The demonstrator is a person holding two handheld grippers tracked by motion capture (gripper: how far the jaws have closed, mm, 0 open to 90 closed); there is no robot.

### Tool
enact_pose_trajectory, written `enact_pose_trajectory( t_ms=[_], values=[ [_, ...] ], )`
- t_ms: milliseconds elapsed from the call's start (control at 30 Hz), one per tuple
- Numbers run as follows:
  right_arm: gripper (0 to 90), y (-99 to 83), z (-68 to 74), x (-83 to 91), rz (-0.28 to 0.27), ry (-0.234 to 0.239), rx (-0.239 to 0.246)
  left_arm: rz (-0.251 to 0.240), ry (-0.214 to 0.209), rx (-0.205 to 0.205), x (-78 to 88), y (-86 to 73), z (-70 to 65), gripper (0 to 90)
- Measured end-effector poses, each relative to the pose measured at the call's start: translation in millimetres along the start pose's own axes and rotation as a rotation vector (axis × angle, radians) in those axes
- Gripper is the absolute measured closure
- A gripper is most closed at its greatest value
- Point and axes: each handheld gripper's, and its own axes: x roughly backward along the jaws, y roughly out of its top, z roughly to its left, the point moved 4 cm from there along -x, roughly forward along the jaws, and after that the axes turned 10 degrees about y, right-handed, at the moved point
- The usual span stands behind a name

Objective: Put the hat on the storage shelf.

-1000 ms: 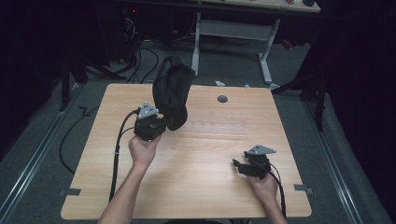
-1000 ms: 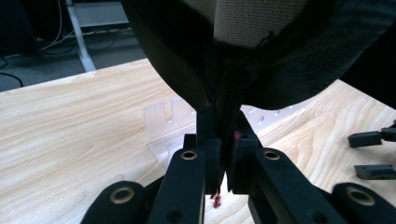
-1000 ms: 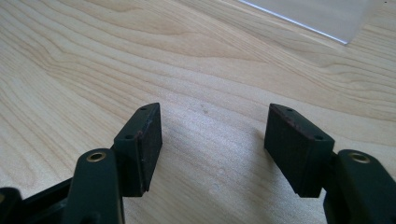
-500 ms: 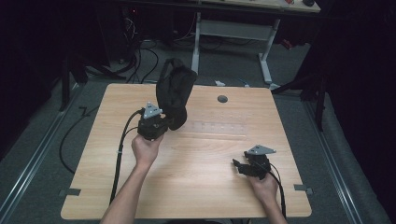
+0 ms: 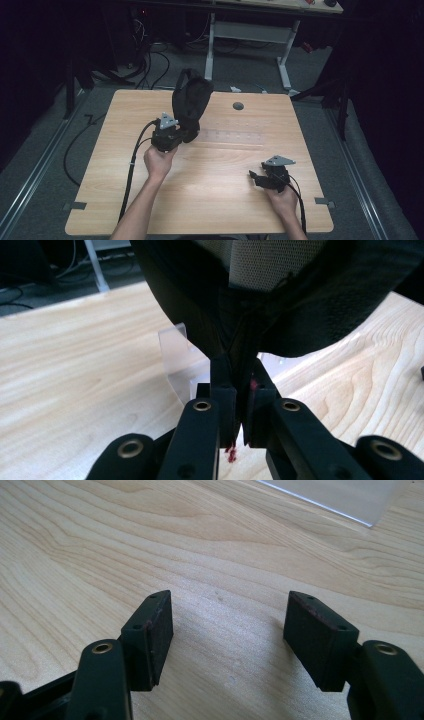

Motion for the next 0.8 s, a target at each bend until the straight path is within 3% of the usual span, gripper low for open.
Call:
enact_pose_trajectory(
  t_ms=[300, 433, 600, 800],
  values=[
    [36.2, 0.0, -0.3, 0.1, 0.0, -0.001, 0.005, 0.019, -0.001, 0.057, 3.4, -2.1, 9.2, 82.4],
    [36.2, -0.1, -0.1, 0.1, 0.0, -0.001, 0.003, 0.028, 0.014, 0.056, 3.3, -4.3, 10.9, 72.0],
    [36.2, -0.1, 0.0, 0.1, 0.0, -0.001, 0.002, 0.016, 0.021, 0.066, 7.1, -1.9, 9.0, 51.8],
    [36.2, -0.1, 0.0, 0.1, 0.0, -0.001, 0.002, 0.022, 0.022, 0.062, 15.0, 0.1, 9.7, 43.6]
  ],
)
